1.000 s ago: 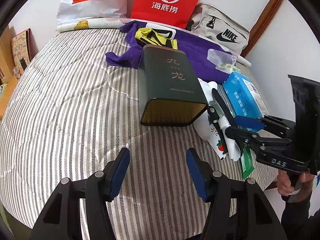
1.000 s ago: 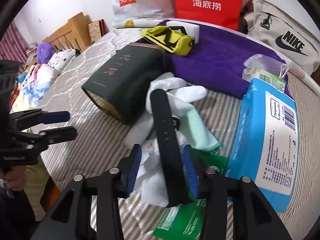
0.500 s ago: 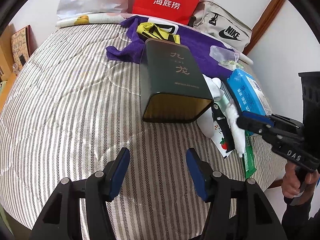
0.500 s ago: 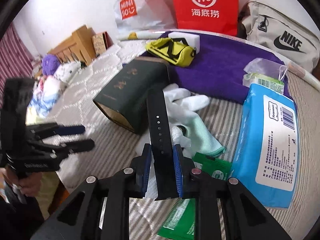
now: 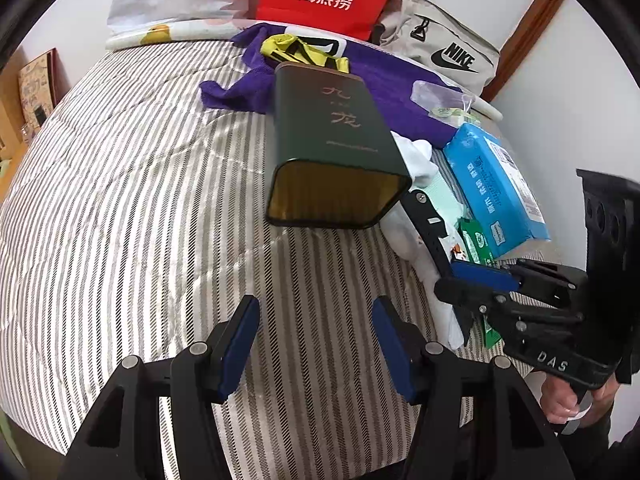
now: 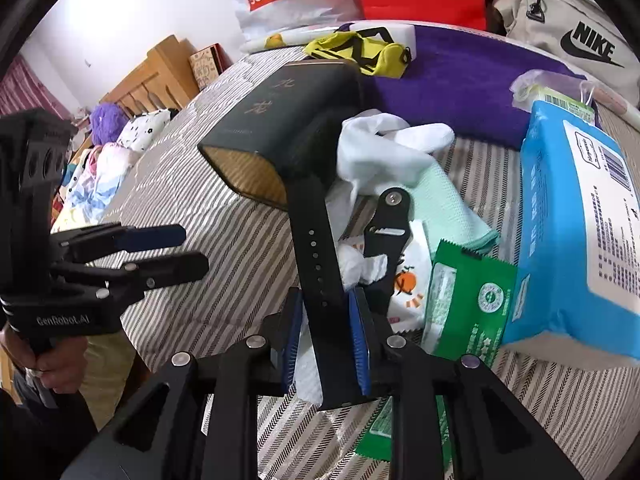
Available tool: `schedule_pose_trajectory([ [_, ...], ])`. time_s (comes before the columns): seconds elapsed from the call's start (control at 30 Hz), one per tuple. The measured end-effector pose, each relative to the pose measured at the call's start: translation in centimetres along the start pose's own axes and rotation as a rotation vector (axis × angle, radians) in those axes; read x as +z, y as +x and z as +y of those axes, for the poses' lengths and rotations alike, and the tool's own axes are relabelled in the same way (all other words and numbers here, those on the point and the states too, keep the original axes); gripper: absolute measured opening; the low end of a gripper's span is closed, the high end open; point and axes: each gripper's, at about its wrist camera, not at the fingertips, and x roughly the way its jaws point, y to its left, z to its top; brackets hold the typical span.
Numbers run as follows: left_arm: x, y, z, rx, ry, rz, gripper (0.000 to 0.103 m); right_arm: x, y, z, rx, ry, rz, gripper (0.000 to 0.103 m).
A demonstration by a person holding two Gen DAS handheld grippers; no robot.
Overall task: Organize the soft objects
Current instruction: 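Grasp and lift the black strap with the right tool while the left tool reaches toward the white tissue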
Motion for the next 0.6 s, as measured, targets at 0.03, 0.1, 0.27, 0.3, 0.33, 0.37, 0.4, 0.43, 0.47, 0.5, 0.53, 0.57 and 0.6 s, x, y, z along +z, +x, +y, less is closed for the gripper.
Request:
schedule_pose_trajectory([
  [0.03,-0.1,-0.1,0.1,0.001,-0.002,-0.001,0.057,-0.1,0.0,0.1,0.004,-0.006,0.008,0.029],
  [0.1,-0.3,-0.2,0.2,0.004,-0.005,-0.002,0.057,-0.5,-0.4,0.1,0.007,-0.009,0.006,0.03],
  [0.27,-0.6,-0.1,0.4,0.002,-0.008,0.001,0.057,-0.8,0.0,0.2,-0.01,-0.03,0.016,0.03],
  [0.3,-0.6,-0.1,0.4,0.002,-0.006,0.002,0.057,-0.8,0.0,0.2,-0.013,-0.032,0.013,0.021],
  [0.33,-0.6,-0.2,0.4,0.003,-0.004,0.002,0.057,-0.8,-0.1,0.3,-0.02,-0.036,0.005,0.02],
  [0.37,-0.6,-0.2,0.4,0.004,-0.004,0.002,0.057,-0.8,-0.6,0.5,-0.025,-0.044,-0.012,0.02],
  [0.4,-0.6,-0.2,0.4,0.004,-0.004,0.001,0.057,-0.8,-1.1,0.7,-0.028,-0.052,-0.029,0.02],
  [0.43,-0.6,-0.3,0.4,0.003,-0.004,0.0,0.057,-0.6,-1.6,0.9,-0.027,-0.058,-0.047,0.02],
  [0.47,-0.6,-0.2,0.4,0.002,-0.005,0.0,0.057,-0.6,-1.9,1.0,-0.022,-0.06,-0.055,0.02],
  [0.5,-0.6,-0.3,0.4,0.003,-0.005,0.0,0.057,-0.5,-2.1,1.1,-0.019,-0.058,-0.065,0.02],
  [0.53,-0.7,-0.3,0.3,0.002,-0.003,0.0,0.057,-0.4,-2.2,1.0,-0.02,-0.054,-0.066,0.02],
  [0.57,-0.7,-0.3,0.2,-0.001,0.0,0.0,0.057,-0.4,-2.4,0.8,-0.015,-0.044,-0.07,0.02],
  [0.6,-0.8,-0.3,0.0,-0.004,0.006,0.0,0.057,-0.5,-2.7,0.7,0.001,-0.04,-0.077,0.02],
])
